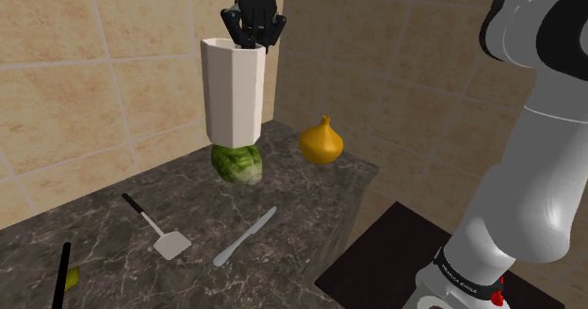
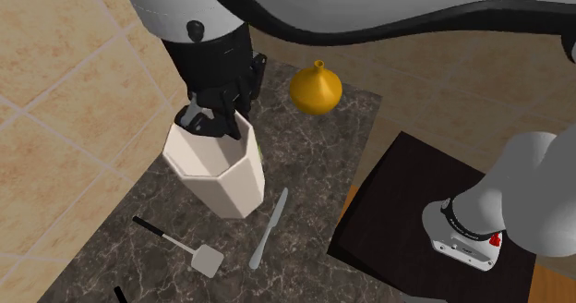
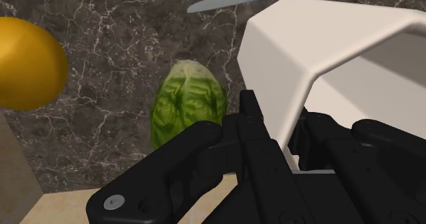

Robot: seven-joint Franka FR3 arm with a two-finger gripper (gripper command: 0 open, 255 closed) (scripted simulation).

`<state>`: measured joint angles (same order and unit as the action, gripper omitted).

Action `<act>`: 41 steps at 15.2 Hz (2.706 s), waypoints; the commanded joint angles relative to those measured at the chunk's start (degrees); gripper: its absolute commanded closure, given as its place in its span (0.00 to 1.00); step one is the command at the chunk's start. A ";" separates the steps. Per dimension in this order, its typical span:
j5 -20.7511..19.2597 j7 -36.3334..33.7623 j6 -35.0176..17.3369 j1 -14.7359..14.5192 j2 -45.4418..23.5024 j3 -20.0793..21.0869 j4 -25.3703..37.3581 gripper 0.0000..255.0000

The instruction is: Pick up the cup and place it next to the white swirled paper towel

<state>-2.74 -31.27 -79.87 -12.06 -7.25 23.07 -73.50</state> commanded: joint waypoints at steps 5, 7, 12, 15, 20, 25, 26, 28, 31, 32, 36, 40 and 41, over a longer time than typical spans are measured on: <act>6.02 -0.08 -3.62 0.64 15.25 -0.21 -17.68 1.00; 7.67 -0.35 -3.81 0.20 19.57 -0.27 -21.86 1.00; 11.42 -1.51 -3.12 -1.59 29.61 -0.33 -30.52 1.00; 13.52 -2.59 -2.05 -2.96 35.21 -0.19 -34.66 1.00; 16.89 -5.11 0.61 -5.60 43.86 0.37 -40.04 1.00; 20.34 -8.56 4.09 -8.45 51.64 1.43 -43.63 1.00; 21.05 -9.37 4.85 -9.05 53.08 1.69 -44.14 1.00; 22.53 -11.09 6.43 -10.20 55.84 2.31 -44.97 1.00; 24.87 -13.92 8.90 -11.90 59.66 3.38 -45.72 1.00; 25.69 -14.93 9.73 -12.43 60.85 3.78 -45.83 1.00; 29.17 -19.29 13.09 -14.45 65.15 5.55 -45.68 1.00; 33.01 -24.15 16.36 -16.18 68.71 7.58 -44.54 1.00; 34.03 -25.43 17.15 -16.55 69.49 8.12 -44.10 1.00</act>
<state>30.36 -55.57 -63.28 -28.34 61.60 30.67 -117.89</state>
